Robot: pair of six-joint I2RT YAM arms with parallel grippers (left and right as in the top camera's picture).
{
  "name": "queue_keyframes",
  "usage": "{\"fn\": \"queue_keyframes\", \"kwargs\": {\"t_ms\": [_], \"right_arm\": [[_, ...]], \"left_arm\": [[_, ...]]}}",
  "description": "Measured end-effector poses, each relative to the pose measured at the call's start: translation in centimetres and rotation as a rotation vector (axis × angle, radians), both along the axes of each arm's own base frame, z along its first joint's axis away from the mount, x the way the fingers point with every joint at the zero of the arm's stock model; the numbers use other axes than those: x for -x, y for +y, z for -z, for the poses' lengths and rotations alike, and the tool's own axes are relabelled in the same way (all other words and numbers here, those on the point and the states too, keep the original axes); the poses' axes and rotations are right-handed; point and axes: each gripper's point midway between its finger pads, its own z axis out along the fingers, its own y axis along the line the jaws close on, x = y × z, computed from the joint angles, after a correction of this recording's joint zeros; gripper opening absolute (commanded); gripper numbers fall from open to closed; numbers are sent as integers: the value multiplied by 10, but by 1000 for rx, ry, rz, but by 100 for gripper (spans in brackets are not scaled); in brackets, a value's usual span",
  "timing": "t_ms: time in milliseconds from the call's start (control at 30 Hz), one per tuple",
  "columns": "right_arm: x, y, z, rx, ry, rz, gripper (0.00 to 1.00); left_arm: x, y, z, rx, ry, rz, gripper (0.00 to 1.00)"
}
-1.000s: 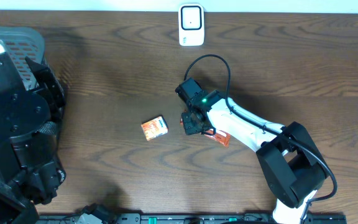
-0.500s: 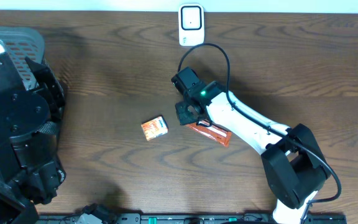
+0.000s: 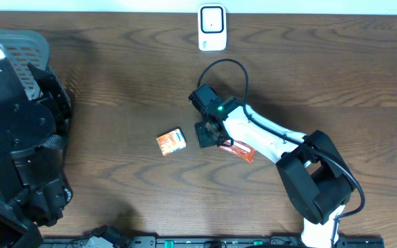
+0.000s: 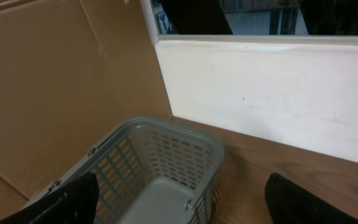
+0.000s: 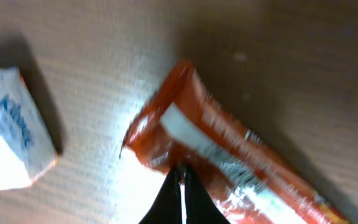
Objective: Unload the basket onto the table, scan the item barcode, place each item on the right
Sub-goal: 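Lift the chocolate bar and carry it up to the scanner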
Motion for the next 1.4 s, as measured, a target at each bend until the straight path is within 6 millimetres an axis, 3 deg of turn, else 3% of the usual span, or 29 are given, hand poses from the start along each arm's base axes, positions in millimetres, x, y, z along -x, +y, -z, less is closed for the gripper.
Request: {"fn": "queue_keyframes", "kwargs": {"t_ms": [100,133,200,333,433,500,600,700,833,1000,1167,1300,1400], "right_arm": [[15,-8,-7,36,78,0,23],[16,-9,-10,41,89,1,35],[13,-7,-27,25,101,-19,99],[5,-10,-76,-58,77,-154,99],[11,-35,-105,-90,87,-234,99],[5,-53,-111,-110,78,-263,99],[-1,-74,-99,-146,89,-303,99],[6,-86,-83,-196,138,-344,99],[10,-80,-69,-258,138,-421,99],[0,-73,-61,-281,99,-462,99],[-1,-78,-33,-238,159,-441,99],[7,-77,-7,-205,234,-441,93],[13,-68,-3,-188,256,-460,83]], "left_arm": [[0,0,0,0,0,0,86],[0,0,0,0,0,0,86],[0,0,0,0,0,0,86],[0,0,0,0,0,0,86],[0,0,0,0,0,0,86],[0,0,0,0,0,0,86],[0,0,0,0,0,0,86],[0,0,0,0,0,0,86],[0,0,0,0,0,0,86],[0,0,0,0,0,0,86],[0,0,0,0,0,0,86],[0,0,0,0,0,0,86],[0,0,0,0,0,0,86]]}}
